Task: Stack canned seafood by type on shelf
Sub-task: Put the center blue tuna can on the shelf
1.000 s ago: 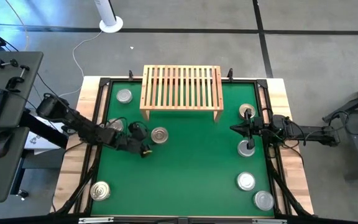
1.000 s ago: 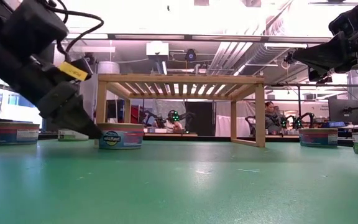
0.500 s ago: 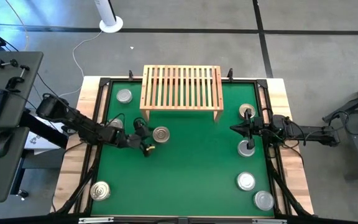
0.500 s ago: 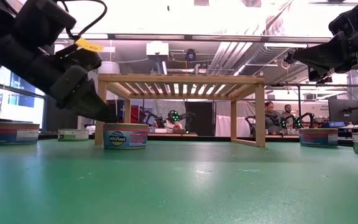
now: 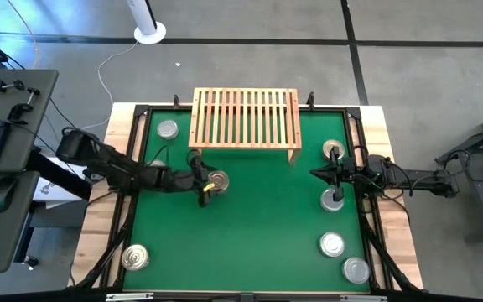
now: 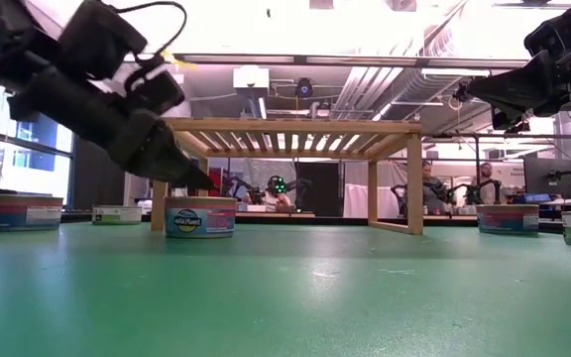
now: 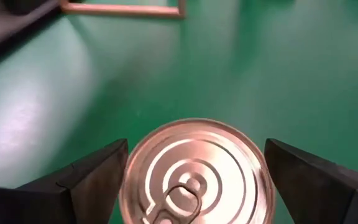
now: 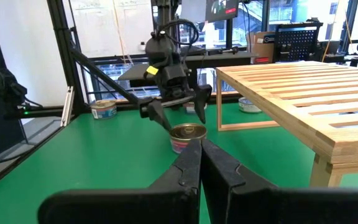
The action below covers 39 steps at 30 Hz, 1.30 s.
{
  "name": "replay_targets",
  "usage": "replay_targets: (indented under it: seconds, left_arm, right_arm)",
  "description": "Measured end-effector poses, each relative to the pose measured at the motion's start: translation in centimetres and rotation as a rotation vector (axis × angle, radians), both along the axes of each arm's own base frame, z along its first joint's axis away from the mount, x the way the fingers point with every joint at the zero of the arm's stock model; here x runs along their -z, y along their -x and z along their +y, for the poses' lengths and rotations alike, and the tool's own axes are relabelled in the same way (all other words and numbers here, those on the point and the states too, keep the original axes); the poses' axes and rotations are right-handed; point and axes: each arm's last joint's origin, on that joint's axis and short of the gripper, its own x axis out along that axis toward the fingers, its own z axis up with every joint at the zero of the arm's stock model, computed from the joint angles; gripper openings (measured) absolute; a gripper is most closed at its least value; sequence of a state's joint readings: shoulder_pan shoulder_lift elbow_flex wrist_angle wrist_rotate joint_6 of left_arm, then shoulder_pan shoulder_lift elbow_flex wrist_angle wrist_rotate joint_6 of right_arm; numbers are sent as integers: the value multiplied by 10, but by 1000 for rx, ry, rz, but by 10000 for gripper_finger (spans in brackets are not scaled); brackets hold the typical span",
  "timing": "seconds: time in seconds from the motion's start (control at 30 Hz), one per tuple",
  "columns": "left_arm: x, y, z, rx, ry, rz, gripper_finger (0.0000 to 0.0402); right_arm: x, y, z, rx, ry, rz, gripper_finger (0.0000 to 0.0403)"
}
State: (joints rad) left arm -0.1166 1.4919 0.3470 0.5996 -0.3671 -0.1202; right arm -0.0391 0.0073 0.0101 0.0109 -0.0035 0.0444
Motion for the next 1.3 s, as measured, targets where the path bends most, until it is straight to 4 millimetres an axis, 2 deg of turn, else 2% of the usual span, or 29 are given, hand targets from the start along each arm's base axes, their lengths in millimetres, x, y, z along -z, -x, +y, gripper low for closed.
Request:
replay_targets:
  seconds: [0.17, 0.37, 0.57, 0.83, 1.03, 1.13, 1.3]
  left_arm:
    - [9, -15, 1, 40, 26, 44, 365]
    - [13, -31, 0, 58, -27, 92, 365]
    - [6, -42, -6, 58, -50, 170, 365]
    - [-10, -53, -48, 199, 51, 191, 365]
    - [-29, -61, -74, 211, -98, 196, 365]
    - [-31, -62, -74, 155, -141, 229, 365]
    - [-29, -61, -61, 92, -149, 287, 365]
  right_arm:
    - [0, 0, 0, 0, 0, 0, 0]
    - [0, 0, 0, 0, 0, 0, 0]
    - [0, 0, 0, 0, 0, 0, 0]
    - [0, 0, 0, 0, 0, 0, 0]
    - [0, 0, 0, 0, 0, 0, 0]
    - [0, 0, 0, 0, 0, 0, 0]
    - [0, 0, 0, 0, 0, 0, 0]
